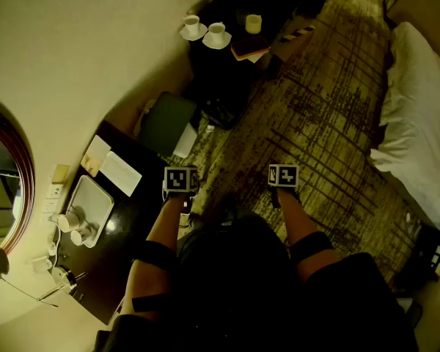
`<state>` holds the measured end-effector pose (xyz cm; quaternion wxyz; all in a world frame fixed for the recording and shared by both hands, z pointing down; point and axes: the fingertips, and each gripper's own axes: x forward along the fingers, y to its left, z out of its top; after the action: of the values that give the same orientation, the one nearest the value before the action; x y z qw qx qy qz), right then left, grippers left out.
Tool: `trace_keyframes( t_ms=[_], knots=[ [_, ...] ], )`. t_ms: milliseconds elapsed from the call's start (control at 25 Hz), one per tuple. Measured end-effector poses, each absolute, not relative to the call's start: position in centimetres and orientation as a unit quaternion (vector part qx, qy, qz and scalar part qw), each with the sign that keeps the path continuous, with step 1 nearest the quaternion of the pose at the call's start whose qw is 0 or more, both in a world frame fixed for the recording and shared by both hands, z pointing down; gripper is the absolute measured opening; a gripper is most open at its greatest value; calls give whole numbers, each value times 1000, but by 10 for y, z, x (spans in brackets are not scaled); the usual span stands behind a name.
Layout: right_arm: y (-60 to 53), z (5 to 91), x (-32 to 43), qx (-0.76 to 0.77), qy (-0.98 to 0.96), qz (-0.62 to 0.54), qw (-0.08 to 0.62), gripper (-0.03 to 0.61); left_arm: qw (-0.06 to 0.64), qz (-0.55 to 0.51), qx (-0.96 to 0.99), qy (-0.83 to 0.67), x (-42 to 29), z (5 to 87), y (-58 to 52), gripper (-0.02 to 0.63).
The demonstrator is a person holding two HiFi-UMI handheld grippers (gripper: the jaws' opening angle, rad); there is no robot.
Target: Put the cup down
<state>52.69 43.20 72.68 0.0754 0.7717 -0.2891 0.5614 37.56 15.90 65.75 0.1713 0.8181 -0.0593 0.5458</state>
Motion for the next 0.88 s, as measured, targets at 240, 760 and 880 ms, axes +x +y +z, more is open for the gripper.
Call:
trace_keyframes(
  t_ms=[240, 760, 880],
  knots=[
    [356, 670, 562, 797, -383, 461, 64, 8, 156, 432, 885, -74, 404, 612, 147, 2],
    [119, 561, 447, 701, -643, 292, 99, 8, 153, 290, 902, -279, 250, 526, 35, 2],
    [74, 542, 389, 665, -690, 261, 113, 8, 148, 277, 893, -321, 192, 517, 13, 2]
  ],
)
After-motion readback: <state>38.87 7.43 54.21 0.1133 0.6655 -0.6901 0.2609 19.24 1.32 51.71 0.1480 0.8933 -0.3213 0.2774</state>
